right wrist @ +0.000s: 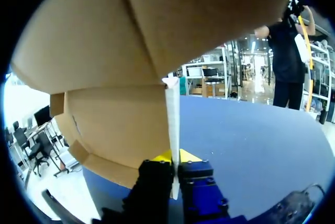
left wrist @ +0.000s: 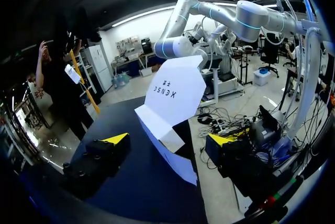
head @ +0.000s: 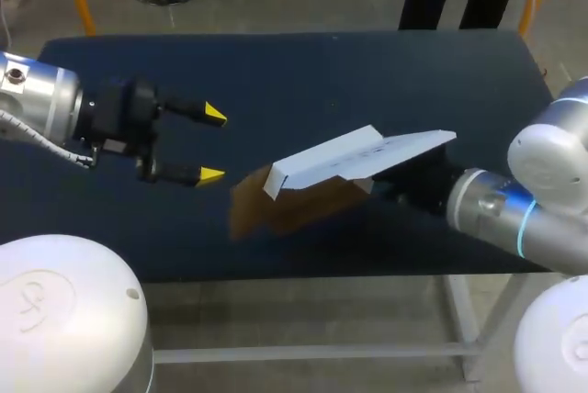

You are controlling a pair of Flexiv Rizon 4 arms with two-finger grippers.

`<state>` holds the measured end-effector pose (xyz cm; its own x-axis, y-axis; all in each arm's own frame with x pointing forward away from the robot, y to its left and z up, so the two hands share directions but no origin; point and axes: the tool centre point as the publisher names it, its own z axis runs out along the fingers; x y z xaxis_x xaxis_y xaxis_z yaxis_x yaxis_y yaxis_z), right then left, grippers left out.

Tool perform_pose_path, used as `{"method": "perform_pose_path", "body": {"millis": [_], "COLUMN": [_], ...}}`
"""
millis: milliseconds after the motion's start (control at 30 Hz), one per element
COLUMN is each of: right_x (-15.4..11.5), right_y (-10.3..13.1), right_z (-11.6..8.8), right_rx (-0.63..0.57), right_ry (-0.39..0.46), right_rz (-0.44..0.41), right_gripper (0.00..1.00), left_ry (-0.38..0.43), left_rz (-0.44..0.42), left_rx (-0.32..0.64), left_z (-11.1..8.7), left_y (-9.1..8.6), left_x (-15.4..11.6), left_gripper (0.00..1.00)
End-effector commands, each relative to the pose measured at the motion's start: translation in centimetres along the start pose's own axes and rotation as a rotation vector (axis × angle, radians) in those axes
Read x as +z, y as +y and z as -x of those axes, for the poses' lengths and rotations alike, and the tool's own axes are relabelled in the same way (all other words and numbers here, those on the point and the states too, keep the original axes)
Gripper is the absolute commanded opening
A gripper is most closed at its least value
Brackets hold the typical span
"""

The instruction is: Assemble the packaging by folding the flat box into shape, placing the metal phone stand inside, and closing the box properly

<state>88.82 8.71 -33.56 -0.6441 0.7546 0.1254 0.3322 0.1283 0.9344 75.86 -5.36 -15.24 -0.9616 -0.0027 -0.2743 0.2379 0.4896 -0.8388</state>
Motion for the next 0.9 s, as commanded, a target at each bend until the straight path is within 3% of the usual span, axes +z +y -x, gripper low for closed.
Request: {"method": "perform_pose_path", "body": {"millis": [33, 533, 900], "right_x": [-0.22, 0.17, 0.52], "right_y": [0.36, 0.38, 0.45], "right_z": [0.56, 0.82, 1.14], "right_rx": [0.001, 0.006, 0.046], "right_ry": [0.188, 0.289, 0.352], "right_rz": [-0.015, -0.047, -0.133], "right_gripper": [0.00, 0.00, 0.00], "left_ry": [0.001, 0.006, 0.019], "left_rz": [0.006, 0.041, 0.055], "left_rx": [0.005, -0.001, -0.013], "left_z": [-0.47, -0.66, -0.39], "left_y": [-0.24, 0.25, 0.57], "left_x": [-0.84, -1.54, -1.84], "left_gripper": [1.00, 1.00, 1.00]}}
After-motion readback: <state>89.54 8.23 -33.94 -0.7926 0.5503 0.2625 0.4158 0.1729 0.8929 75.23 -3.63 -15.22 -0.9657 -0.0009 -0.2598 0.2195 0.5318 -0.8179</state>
